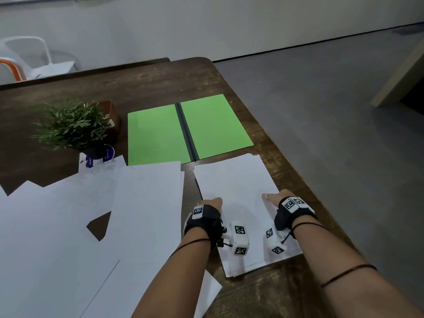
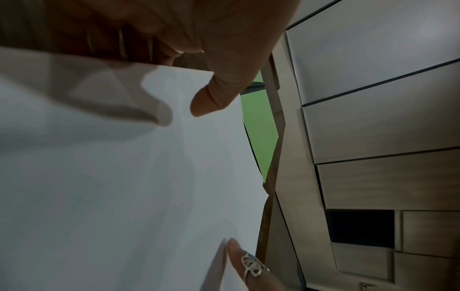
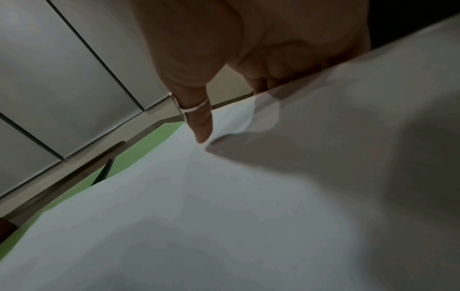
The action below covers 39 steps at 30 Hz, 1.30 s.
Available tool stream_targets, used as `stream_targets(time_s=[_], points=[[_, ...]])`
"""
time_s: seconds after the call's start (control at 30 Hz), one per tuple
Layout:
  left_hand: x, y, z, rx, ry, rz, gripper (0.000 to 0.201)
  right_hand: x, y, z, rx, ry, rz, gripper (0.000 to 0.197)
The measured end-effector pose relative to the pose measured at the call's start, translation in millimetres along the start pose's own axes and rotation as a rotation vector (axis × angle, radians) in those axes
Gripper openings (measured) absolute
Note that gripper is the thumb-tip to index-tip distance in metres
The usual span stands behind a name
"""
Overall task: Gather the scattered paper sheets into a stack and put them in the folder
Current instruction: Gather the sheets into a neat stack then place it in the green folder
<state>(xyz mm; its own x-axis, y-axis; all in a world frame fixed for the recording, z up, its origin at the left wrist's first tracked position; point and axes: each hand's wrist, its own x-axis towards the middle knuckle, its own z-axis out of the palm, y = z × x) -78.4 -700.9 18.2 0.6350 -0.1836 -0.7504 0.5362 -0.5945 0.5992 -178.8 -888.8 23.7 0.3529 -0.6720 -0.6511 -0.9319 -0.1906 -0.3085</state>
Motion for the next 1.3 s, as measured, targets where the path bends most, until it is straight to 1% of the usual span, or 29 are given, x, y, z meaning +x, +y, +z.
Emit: stream_targets(time_s=[0.07, 0.1, 0.17, 0.27, 0.3, 0.37, 0.47, 0.53, 0.6, 0.63, 0.67, 0.7, 0.77, 0.8, 0.83, 0.9, 0.93, 1.03, 1.1, 1.2, 1.3], points=[[-4, 1, -3, 0.151, 0.001, 0.018, 0.027, -4, -2, -1, -0.001, -0.016, -0.005, 0.067], [-7, 1, -4, 0.189, 0.028, 0.028, 0.025, -5, -4, -1, 0.007, -0.011, -0.007, 0.065], [-12, 1, -6, 0.207, 0.086, 0.068, 0.028, -5, -6, 1, 0.013, 0.045, -0.01, 0.059], [-10, -2, -3, 0.131, 0.103, 0.067, 0.033, -1, -6, 7, -0.022, 0.162, -0.043, 0.056], [-7, -2, -1, 0.098, 0.096, 0.068, 0.03, -2, -5, 8, -0.009, 0.188, -0.048, 0.055], [-1, -2, 5, 0.017, 0.086, 0.115, 0.024, 0, -1, 12, 0.048, 0.232, -0.061, 0.055], [-4, 5, 17, -0.063, 0.097, 0.176, 0.022, 4, 9, 19, 0.147, 0.299, -0.101, 0.047], [-8, 8, 22, -0.128, 0.122, 0.233, 0.026, 5, 16, 23, 0.259, 0.338, -0.135, 0.036], [-17, 11, 19, -0.197, 0.155, 0.321, 0.03, 3, 18, 19, 0.387, 0.376, -0.181, 0.037], [-15, 12, 16, -0.257, 0.154, 0.373, 0.031, 1, 18, 13, 0.442, 0.377, -0.213, 0.039], [-19, 14, 9, -0.305, 0.12, 0.415, 0.031, 0, 17, 7, 0.48, 0.361, -0.259, 0.041], [-17, 15, 1, -0.346, 0.076, 0.476, 0.032, -1, 13, -1, 0.546, 0.317, -0.312, 0.042], [-21, 22, -16, -0.41, -0.018, 0.554, 0.037, -11, 3, -18, 0.776, 0.19, -0.428, 0.047], [-23, 25, -23, -0.428, -0.03, 0.562, 0.043, -18, -3, -25, 0.882, 0.142, -0.489, 0.051], [-27, 30, -30, -0.438, -0.023, 0.59, 0.043, -22, -8, -31, 0.944, 0.119, -0.54, 0.052], [-45, 43, -42, -0.469, -0.005, 0.697, 0.025, -28, -17, -37, 0.974, 0.106, -0.606, 0.049], [-51, 48, -46, -0.474, -0.013, 0.742, 0.023, -33, -21, -39, 0.963, 0.114, -0.625, 0.045], [-72, 56, -53, -0.467, 0.002, 0.868, 0.029, -48, -28, -42, 0.9, 0.173, -0.626, 0.026], [-76, 54, -55, -0.445, 0.056, 0.898, 0.031, -61, -33, -41, 0.932, 0.197, -0.654, 0.021], [-72, 46, -53, -0.443, 0.126, 0.909, 0.03, -69, -34, -33, 0.986, 0.209, -0.622, 0.032], [-77, 44, -49, -0.482, 0.17, 0.913, 0.029, -67, -30, -19, 1.029, 0.2, -0.576, 0.035]])
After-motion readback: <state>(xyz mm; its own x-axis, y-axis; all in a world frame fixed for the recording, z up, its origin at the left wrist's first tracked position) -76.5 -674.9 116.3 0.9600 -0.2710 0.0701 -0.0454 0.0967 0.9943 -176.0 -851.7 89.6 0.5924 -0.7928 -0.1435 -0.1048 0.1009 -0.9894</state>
